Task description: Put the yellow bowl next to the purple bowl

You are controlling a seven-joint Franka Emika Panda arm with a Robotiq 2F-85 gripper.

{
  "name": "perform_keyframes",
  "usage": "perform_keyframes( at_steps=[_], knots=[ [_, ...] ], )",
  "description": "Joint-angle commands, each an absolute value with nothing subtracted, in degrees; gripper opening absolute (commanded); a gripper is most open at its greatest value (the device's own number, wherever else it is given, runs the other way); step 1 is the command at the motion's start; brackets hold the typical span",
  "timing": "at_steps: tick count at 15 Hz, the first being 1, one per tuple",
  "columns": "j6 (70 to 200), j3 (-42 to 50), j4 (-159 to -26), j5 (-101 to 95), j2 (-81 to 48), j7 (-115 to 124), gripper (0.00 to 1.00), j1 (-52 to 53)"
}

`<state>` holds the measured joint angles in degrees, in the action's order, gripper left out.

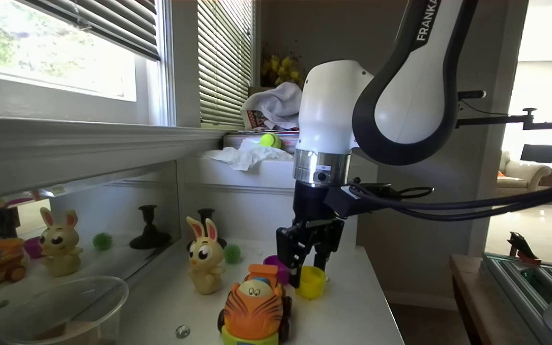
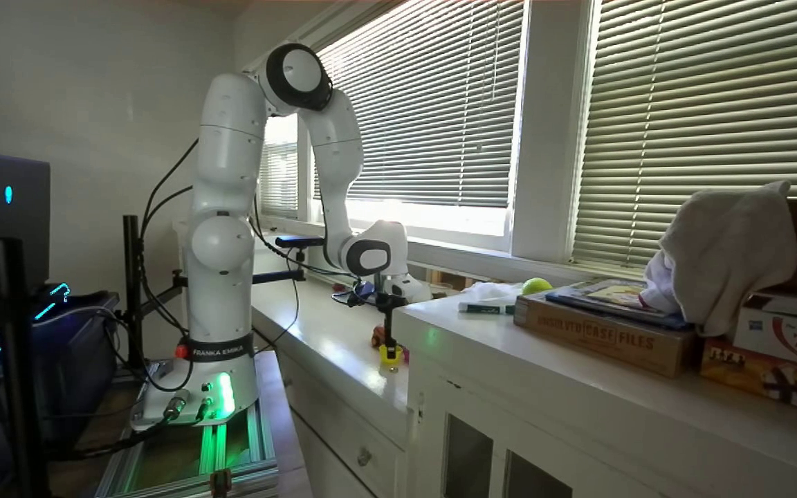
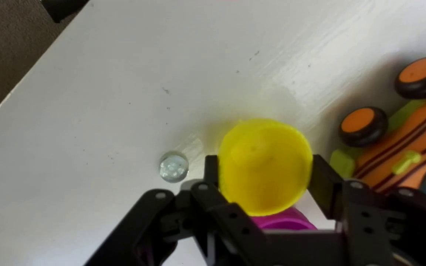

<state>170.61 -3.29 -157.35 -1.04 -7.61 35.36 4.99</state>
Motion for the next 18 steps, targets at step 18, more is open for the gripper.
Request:
perform_keyframes(
  at_steps=[18],
  knots=[
    [140.19,-5.06,-157.75,4.06,17.86,20.51,1.0,4.52]
  ],
)
